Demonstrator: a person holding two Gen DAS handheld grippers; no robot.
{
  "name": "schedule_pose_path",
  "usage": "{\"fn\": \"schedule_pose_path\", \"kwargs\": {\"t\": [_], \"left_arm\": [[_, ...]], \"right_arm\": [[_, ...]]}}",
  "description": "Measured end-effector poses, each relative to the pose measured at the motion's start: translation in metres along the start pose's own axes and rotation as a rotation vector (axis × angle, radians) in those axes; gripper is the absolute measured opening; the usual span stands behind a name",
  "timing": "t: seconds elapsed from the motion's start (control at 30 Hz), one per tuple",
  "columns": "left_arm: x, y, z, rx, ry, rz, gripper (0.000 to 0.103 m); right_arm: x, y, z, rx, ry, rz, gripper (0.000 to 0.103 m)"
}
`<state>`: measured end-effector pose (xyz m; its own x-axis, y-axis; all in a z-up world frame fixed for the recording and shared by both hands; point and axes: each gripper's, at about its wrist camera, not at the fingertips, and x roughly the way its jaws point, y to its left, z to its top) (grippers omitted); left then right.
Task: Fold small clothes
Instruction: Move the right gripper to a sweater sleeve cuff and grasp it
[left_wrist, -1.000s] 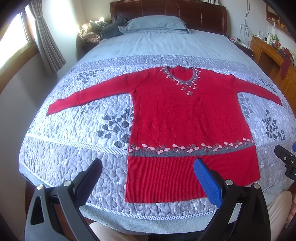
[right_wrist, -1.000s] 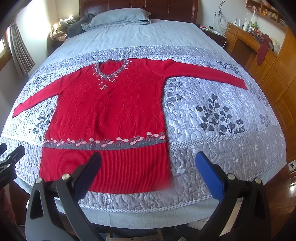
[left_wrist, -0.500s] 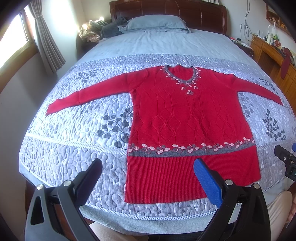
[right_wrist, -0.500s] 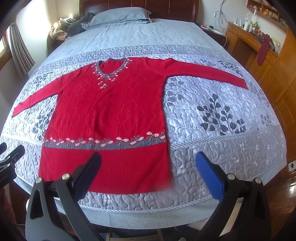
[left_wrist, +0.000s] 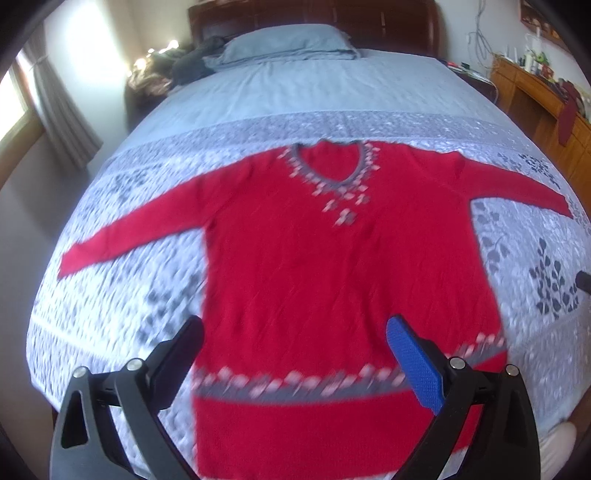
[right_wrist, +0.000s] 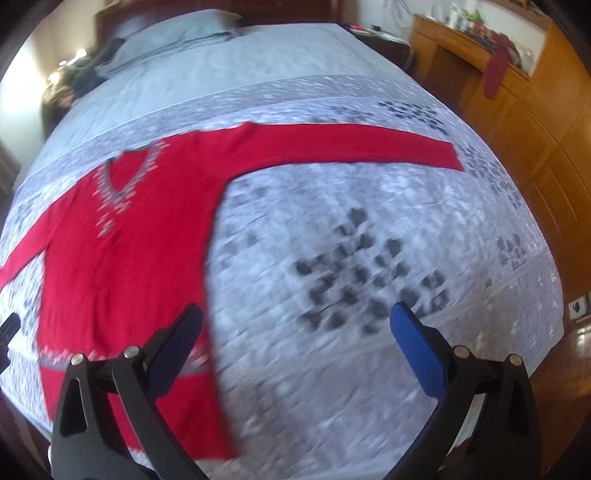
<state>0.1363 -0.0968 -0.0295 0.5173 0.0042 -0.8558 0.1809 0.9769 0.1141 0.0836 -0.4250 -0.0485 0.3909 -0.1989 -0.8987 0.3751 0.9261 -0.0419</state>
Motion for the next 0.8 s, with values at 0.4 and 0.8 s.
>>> {"fn": "schedule_pose_path", "kwargs": {"t": [0.4,0.8], "left_arm": [[0.127,-0.178,0.162,-0.024,0.017,-0.080,0.099],[0.190,-0.266,0.202,0.038,0.053,-0.078,0.099]], "right_arm": [[0.153,-0.206,0.168,0.198,0.130,-0.018,0.100],[0.229,-0.297,0.199,0.325,0.208,0.120,0.094]]}}
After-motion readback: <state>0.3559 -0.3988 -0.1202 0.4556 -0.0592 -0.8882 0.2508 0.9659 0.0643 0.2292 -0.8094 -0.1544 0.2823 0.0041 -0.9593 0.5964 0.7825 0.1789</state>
